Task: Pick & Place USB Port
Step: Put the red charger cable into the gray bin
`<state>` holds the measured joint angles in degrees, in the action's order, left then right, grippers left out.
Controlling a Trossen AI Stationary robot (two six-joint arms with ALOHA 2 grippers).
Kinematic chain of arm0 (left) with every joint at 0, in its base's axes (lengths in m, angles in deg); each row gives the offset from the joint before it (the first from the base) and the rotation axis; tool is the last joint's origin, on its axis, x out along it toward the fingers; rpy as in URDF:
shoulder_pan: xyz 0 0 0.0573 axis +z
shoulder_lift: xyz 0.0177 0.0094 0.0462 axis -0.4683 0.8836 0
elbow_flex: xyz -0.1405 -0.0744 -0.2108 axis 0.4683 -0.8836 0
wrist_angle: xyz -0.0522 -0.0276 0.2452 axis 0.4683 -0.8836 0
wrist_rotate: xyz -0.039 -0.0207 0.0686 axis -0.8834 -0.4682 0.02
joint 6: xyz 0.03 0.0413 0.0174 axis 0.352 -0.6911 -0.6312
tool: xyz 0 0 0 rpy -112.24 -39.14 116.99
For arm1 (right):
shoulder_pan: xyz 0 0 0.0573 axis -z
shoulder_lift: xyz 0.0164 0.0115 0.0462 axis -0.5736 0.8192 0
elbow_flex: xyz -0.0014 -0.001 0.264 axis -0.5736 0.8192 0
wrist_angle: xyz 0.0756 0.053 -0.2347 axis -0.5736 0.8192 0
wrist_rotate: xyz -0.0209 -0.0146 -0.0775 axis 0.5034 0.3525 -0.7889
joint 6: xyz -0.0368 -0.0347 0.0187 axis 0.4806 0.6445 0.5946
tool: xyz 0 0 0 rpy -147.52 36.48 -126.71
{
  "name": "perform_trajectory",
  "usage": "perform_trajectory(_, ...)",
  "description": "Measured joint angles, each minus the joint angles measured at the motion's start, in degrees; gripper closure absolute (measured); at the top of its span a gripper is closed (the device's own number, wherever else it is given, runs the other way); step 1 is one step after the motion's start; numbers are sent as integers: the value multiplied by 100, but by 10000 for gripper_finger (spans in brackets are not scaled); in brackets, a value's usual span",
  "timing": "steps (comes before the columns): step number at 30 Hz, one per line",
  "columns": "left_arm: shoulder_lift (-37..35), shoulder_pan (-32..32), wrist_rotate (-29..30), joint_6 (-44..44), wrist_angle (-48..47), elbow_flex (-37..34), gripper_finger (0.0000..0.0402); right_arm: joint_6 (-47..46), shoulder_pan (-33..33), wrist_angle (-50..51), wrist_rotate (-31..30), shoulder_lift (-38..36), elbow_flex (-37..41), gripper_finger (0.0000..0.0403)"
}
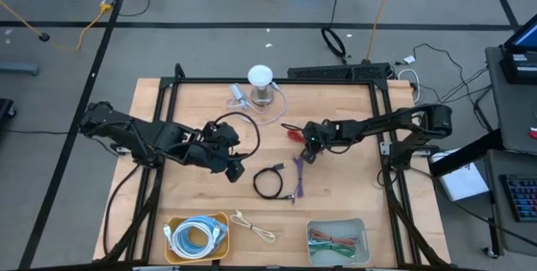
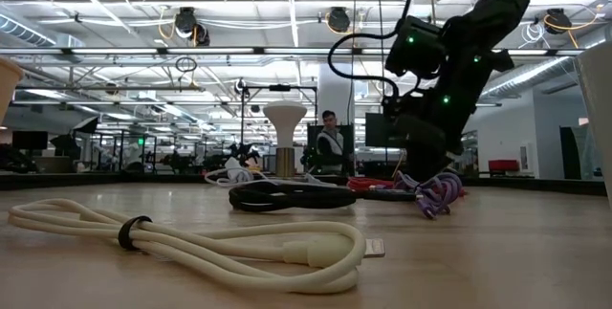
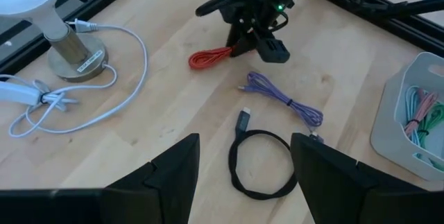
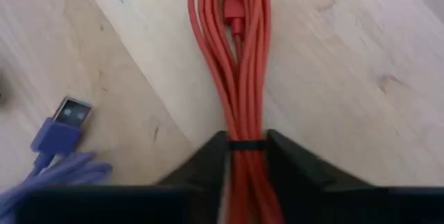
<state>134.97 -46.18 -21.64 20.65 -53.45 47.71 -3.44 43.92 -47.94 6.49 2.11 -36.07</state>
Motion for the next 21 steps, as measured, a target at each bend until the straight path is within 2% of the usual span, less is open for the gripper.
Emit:
perform_trajectory(2, 0, 0, 25, -18, 4, 0, 172, -16, -3, 75, 127, -150, 17, 370)
perform_trajectory(3, 0, 0, 40, -23, 4, 0, 172, -34, -6, 125, 243, -225, 19, 381)
perform_trajectory(7, 2, 0, 77, -81, 6, 0, 172, -384, -95, 424, 364, -657, 29, 378)
perform_trajectory(11, 2, -12, 89, -145, 6, 0, 172, -501, -509, 885, 444, -1326, -40, 382)
perform_trajectory(15, 2, -28, 90, -220, -23, 0, 172, -845, -1231, 1547, 561, -2147, -348, 382)
perform_trajectory(18, 2, -31, 92, -235, -136, 0, 172, -1115, -1975, 2616, 547, -2576, -839, 382)
perform_trajectory(21, 4, -31, 174, -278, -288, 0, 172, -1483, -2741, 3813, 513, -2699, -1561, 382)
